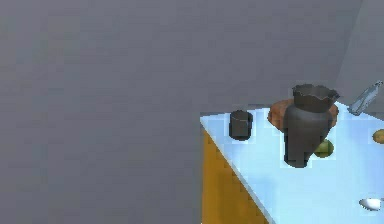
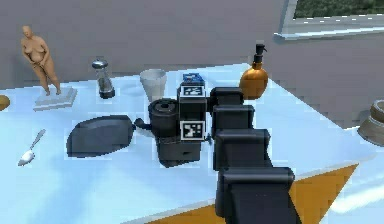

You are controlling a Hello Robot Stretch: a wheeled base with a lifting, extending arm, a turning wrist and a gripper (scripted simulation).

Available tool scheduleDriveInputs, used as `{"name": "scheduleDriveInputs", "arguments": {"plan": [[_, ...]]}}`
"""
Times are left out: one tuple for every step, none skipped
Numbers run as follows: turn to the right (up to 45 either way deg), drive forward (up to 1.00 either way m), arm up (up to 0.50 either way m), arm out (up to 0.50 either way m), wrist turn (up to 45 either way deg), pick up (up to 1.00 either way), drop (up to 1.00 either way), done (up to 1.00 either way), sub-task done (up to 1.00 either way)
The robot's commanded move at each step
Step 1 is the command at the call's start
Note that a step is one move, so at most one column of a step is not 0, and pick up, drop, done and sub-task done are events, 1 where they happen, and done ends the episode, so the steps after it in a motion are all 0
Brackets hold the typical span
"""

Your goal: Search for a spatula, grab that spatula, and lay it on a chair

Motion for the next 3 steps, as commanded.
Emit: {"name": "scheduleDriveInputs", "arguments": {"plan": [[0.0,0.0,-0.14,0.0,0.0,0.0,0.0,0.0,0.0],[0.0,0.0,0.0,0.0,0.0,1.0,0.0,0.0,0.0],[0.0,0.0,0.1,0.0,0.0,0.0,0.0,0.0,0.0]]}}
